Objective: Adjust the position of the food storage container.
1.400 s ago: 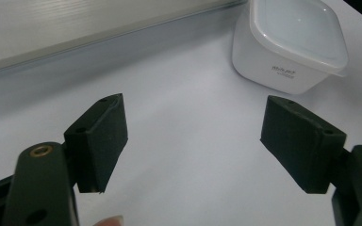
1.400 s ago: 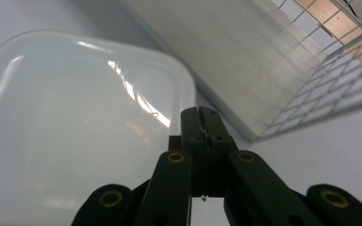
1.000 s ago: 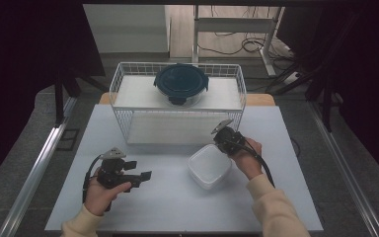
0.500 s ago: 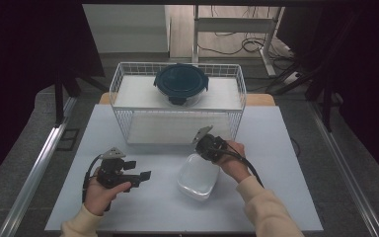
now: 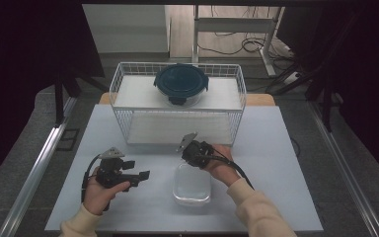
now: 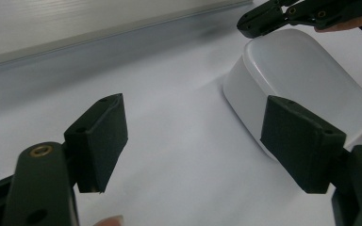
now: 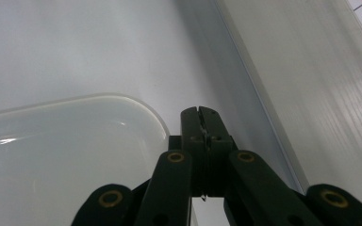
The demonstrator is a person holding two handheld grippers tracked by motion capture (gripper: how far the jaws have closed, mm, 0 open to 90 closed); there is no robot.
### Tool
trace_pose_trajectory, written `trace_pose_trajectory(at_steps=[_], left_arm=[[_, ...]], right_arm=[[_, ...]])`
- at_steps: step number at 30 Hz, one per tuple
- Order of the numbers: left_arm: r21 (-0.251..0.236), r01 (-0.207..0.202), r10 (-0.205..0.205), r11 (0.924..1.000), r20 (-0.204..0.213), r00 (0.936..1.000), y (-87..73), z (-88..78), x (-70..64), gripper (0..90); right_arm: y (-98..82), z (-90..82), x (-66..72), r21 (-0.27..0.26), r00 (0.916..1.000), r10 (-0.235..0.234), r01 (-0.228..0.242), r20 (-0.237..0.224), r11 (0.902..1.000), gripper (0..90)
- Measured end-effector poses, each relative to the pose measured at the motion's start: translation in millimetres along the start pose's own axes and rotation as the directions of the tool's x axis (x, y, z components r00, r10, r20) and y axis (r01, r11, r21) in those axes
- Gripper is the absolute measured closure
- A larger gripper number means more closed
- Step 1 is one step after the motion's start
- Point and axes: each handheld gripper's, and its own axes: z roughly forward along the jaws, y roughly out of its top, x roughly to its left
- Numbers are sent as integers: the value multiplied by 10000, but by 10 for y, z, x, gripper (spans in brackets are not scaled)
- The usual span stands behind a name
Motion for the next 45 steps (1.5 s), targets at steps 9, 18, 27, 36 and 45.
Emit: trace_pose_trajectory(at_steps=[9, 18, 27, 36, 45], left_arm=[[-37, -22, 22, 10000, -16, 10000, -1, 1, -13, 230], [20, -99, 99, 9999, -16, 10000, -4, 17, -51, 230], [142, -137, 136, 9998, 69, 9999, -17, 80, -110, 230], [71, -178, 177, 9998, 50, 9998, -20, 75, -114, 231], [-127, -54, 54, 9999, -1, 10000, -36, 80, -128, 234]], right_arm=[[-96, -302, -26, -937, 9948, 969, -936, 313, 9912, 892], [-643, -776, 23, -2015, 9494, 3132, -3025, 231, 9316, 887], [-1160, -975, 65, -2880, 8318, 5486, -5475, -846, 7857, 532], [-1349, -991, 137, -3271, 7408, 6675, -6508, -755, 6852, 277], [-1343, -955, 161, -3060, 7115, 6840, -6949, -1611, 6507, 214]])
